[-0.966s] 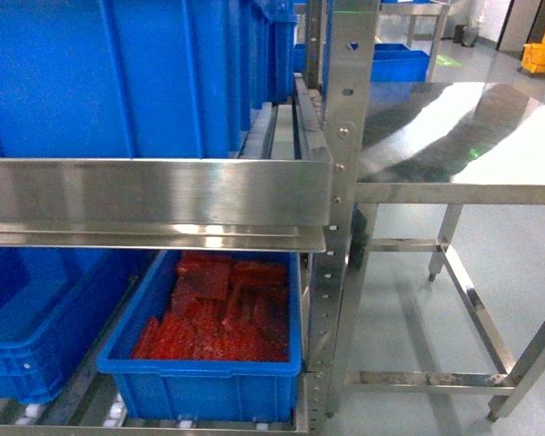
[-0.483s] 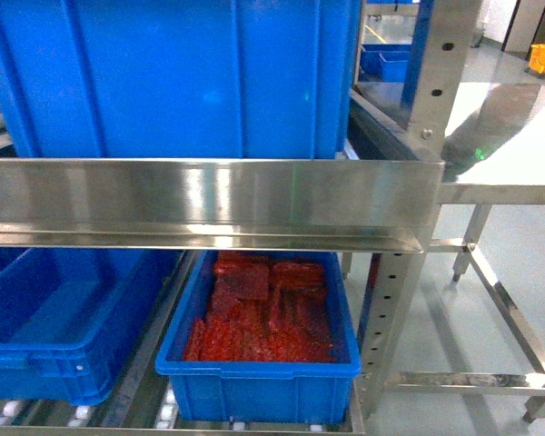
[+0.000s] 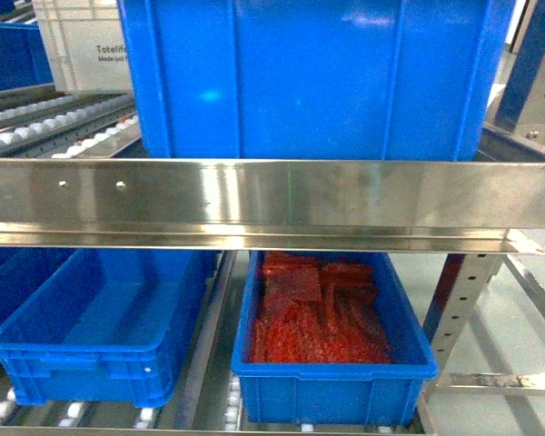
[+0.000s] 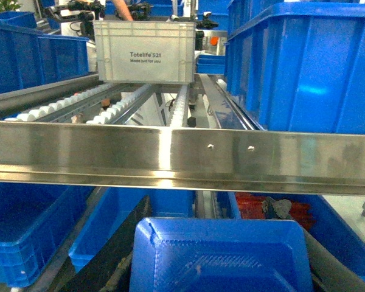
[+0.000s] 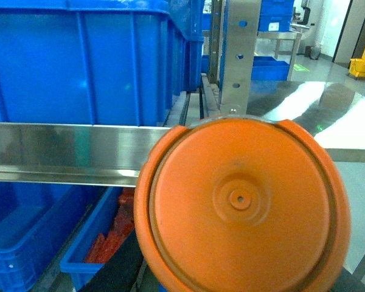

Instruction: Sort blue parts and orange caps into right shelf containers

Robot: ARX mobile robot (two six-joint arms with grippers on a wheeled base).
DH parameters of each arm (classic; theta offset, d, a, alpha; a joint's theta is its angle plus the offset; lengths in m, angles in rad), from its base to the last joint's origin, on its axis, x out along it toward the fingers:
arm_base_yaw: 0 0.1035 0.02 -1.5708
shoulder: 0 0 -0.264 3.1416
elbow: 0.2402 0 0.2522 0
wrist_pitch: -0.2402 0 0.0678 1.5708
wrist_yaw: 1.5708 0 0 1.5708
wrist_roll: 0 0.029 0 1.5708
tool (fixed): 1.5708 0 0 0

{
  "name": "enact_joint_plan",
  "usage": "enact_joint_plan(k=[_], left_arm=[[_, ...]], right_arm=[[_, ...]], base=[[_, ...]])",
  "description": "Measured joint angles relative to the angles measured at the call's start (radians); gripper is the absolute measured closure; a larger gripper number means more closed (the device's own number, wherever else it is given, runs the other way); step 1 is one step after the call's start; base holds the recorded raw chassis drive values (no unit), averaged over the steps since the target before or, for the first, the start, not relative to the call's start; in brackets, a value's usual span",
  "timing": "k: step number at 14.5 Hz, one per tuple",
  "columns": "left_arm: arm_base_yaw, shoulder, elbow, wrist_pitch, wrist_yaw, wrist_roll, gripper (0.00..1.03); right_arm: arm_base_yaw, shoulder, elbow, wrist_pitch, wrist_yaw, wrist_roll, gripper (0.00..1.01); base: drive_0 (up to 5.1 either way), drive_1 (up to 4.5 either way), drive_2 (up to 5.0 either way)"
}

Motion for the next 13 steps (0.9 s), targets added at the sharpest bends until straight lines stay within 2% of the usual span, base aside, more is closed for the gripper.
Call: enact_joint_plan(k=[13], left_arm=[[0.0,0.0,0.0,0.0,0.002,0.0,0.6]], right_arm=[[0.0,0.0,0.0,-0.006,0.0,0.0,0.6]], base=[[-5.2,2.29,2.3]])
